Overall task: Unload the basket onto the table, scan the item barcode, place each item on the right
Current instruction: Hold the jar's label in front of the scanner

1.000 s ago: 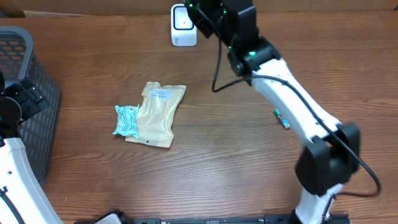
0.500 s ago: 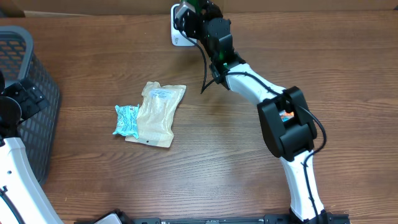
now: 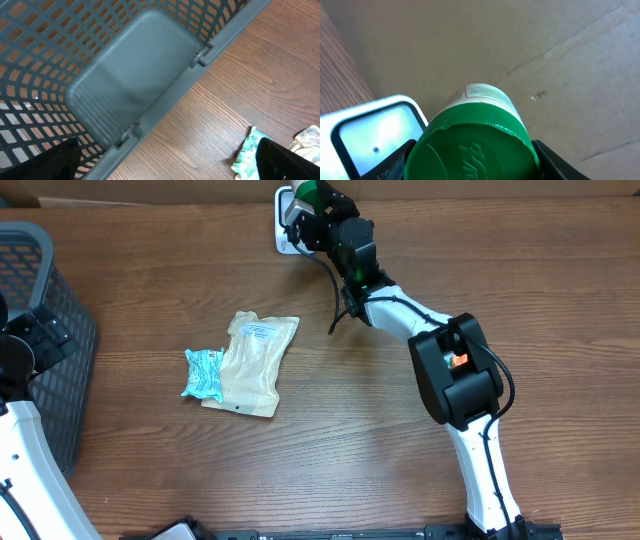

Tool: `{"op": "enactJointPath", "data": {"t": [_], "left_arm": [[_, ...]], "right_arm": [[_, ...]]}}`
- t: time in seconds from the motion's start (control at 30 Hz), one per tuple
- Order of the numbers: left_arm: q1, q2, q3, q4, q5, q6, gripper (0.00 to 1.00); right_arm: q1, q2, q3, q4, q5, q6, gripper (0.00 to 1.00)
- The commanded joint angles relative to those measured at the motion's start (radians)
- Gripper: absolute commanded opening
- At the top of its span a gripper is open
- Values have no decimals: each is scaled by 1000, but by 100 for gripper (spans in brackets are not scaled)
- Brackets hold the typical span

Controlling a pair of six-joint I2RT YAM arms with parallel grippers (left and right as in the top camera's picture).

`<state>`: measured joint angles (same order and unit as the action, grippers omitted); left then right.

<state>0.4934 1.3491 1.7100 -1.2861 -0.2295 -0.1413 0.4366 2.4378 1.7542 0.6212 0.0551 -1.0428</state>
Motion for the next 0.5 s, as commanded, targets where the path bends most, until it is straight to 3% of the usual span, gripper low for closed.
{"op": "enactJointPath", "data": {"t": [0.0, 0.47], "left_arm": [[2, 5, 9, 0, -13, 14, 100], [2, 5, 9, 0, -13, 14, 100]], "right_arm": [[-10, 29, 57, 21, -28, -145, 29], [-8, 33, 105, -32, -80, -249, 29]]}}
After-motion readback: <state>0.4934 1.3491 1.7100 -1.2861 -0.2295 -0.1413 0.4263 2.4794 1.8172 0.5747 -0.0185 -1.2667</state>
